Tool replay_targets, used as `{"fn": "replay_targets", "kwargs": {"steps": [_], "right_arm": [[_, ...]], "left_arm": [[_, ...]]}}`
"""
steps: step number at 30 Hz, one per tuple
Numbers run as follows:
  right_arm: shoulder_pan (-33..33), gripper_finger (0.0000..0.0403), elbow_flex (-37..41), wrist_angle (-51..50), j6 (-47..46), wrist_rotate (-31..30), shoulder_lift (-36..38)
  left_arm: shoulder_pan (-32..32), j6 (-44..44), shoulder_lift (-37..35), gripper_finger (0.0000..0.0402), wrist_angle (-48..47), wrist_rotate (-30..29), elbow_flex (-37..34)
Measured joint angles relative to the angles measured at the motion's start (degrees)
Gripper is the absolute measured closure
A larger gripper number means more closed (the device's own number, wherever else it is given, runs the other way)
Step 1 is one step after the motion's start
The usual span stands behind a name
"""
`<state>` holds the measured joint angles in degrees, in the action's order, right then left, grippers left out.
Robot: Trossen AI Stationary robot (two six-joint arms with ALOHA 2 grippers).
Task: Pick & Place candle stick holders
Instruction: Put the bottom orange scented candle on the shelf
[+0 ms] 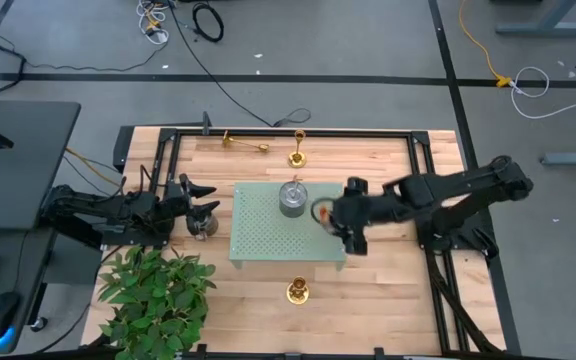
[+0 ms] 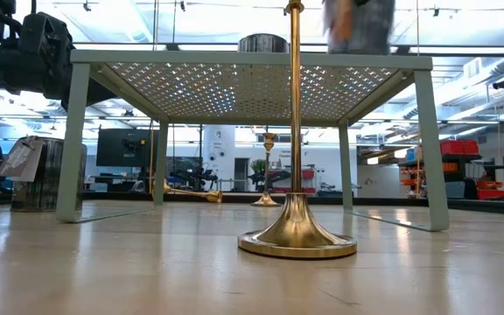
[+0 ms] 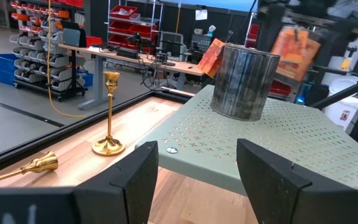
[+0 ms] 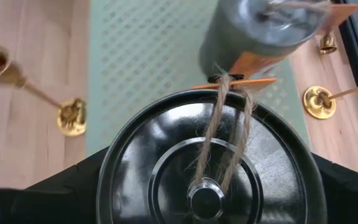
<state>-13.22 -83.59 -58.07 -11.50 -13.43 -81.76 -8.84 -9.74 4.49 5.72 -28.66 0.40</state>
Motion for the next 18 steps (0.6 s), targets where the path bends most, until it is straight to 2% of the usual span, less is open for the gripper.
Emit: {"fn": "replay_targets", "kwargs": {"steps": [10,18], "right_arm": [[10.6,0.0058,0.0,3.6,3.6,6.8,0.0],[14.7,0.0058,0.1,4.5,5.0,9.7,0.0]], "left_arm": [[0.0,0.0,0.0,0.0184,0.0,0.0,0.0],[0.0,0.0,0.0,0.0184,0.0,0.0,0.0]]}}
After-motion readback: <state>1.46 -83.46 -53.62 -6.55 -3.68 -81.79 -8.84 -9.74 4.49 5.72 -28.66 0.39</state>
